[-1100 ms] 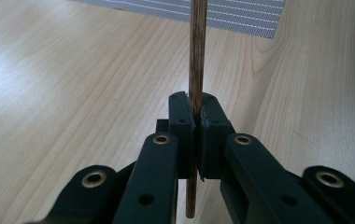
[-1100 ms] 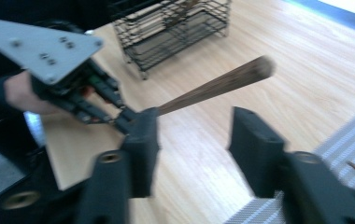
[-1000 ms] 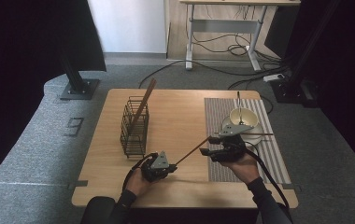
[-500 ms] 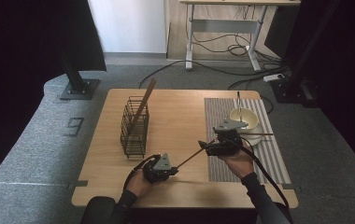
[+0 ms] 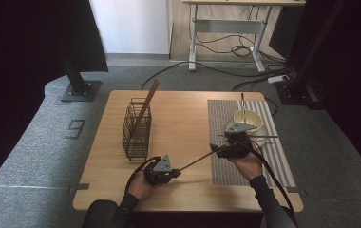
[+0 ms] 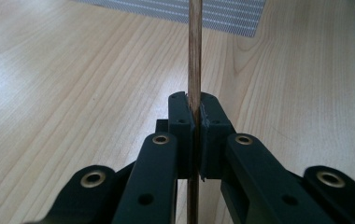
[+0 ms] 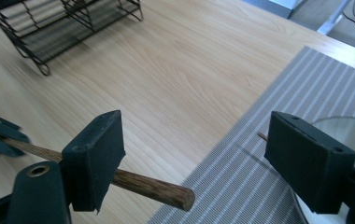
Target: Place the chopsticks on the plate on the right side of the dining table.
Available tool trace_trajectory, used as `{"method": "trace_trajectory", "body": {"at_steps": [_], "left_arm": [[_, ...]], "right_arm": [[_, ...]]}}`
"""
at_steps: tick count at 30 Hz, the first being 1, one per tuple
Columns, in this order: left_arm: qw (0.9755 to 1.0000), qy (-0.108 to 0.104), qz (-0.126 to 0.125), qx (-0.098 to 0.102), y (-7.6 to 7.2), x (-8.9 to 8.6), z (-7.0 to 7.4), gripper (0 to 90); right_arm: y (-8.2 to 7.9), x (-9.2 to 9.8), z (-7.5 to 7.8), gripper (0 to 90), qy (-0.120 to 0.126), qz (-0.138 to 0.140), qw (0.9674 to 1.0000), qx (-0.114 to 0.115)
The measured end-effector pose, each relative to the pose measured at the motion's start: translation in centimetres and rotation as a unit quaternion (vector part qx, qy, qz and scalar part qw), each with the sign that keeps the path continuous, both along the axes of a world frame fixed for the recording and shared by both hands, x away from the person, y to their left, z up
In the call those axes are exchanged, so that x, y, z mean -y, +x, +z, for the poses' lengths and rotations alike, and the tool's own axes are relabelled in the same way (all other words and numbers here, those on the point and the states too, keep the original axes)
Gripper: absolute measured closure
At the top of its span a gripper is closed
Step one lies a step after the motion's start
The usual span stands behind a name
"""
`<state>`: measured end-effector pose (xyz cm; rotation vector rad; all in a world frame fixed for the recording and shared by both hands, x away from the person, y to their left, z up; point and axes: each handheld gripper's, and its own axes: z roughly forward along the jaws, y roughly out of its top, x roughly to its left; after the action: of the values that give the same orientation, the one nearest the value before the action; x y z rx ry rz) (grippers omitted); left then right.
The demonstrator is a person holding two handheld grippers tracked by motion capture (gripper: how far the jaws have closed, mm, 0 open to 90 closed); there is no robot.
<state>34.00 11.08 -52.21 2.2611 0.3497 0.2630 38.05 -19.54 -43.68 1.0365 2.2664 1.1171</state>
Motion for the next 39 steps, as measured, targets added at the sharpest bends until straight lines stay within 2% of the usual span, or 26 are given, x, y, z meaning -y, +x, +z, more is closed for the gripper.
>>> {"method": "trace_trajectory", "body": {"at_steps": [8, 12, 18, 24, 29, 33, 36, 39], "left_arm": [[0.9999, -0.011, -0.007, 0.0, 0.0, -0.2, 0.3, 84.8], [0.9999, -0.008, -0.011, -0.005, 0.0, -0.2, 0.2, 84.9], [0.9997, -0.002, -0.019, -0.015, 0.0, -0.1, 0.1, 85.1], [0.9992, 0.016, -0.029, -0.022, -0.1, 0.3, -0.2, 85.1], [0.9982, 0.033, -0.041, -0.028, -0.1, 0.5, -0.3, 85.1], [0.9975, 0.041, -0.049, -0.031, -0.1, 0.7, -0.4, 85.0], [0.997, 0.046, -0.054, -0.032, -0.2, 0.9, -0.5, 85.0], [0.9966, 0.049, -0.057, -0.033, -0.3, 1.0, -0.5, 85.0]], "right_arm": [[0.8, 1.1, -2.2, 19.3, -0.015, -0.014, 0.9995, -0.024], [1.0, 1.1, -3.1, 19.5, -0.022, -0.016, 0.9991, -0.033], [0.4, 1.7, -2.2, 18.8, -0.018, -0.003, 0.9994, -0.03], [-0.5, 2.4, -2.1, 14.7, -0.032, 0.024, 0.9979, -0.05], [-1.2, 2.2, -3.0, 13.3, -0.039, 0.053, 0.9933, -0.095], [-1.8, 1.2, -3.4, 13.5, -0.057, 0.083, 0.9899, -0.1], [-2.2, 0.4, -3.8, 16.1, -0.087, 0.103, 0.9859, -0.099], [-2.5, -0.5, -4.5, 21.8, -0.123, 0.122, 0.9795, -0.102]]}}
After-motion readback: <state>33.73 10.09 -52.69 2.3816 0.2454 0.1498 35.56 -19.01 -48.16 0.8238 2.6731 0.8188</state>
